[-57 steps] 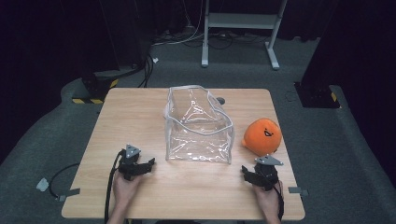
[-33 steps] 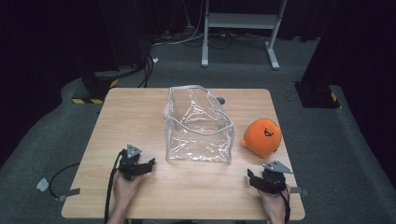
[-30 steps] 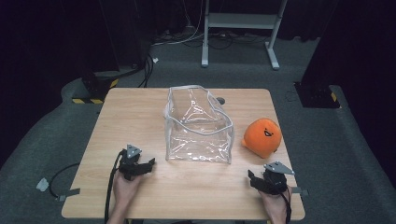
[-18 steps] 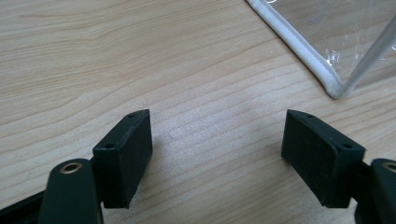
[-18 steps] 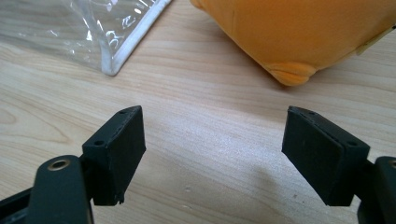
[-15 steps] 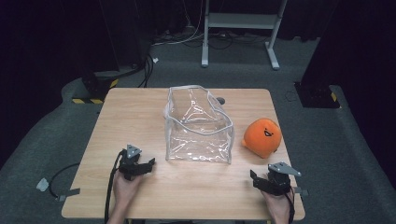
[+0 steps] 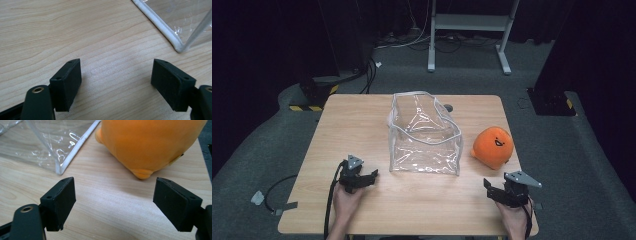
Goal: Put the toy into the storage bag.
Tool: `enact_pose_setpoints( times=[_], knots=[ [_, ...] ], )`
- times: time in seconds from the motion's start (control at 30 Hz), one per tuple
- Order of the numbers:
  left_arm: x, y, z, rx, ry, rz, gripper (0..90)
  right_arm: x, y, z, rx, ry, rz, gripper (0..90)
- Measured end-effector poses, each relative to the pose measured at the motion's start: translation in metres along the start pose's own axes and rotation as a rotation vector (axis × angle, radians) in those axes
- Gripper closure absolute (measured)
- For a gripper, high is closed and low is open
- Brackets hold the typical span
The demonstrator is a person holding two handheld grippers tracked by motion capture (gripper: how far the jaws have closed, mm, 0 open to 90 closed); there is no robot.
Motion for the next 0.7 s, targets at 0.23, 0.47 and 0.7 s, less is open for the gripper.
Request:
enact_pose_setpoints(
  times=[0.23, 0.47, 0.7],
  knots=[
    [0.000, 0.000, 0.000, -0.001, 0.000, -0.002, 24.3, 0.007, 0.009, 0.004, 0.006, 0.009, -0.019, 17.1],
    [0.000, 0.000, 0.000, -0.001, 0.000, -0.002, 24.3, 0.012, 0.014, 0.008, 0.017, 0.018, -0.035, 17.0],
    [0.000, 0.000, 0.000, -0.001, -0.001, -0.002, 24.3, 0.015, 0.020, 0.009, 0.032, 0.032, -0.041, 16.7]
  ],
)
Point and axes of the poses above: each handheld gripper's, and its own axes: z roughly backward along the jaws, y roughly out of its top, x roughly to its right, the point moved 6 cm from there along -z, roughly forward along the jaws, and after that the axes turned 8 degrees about -x, right-handed, at the moved point
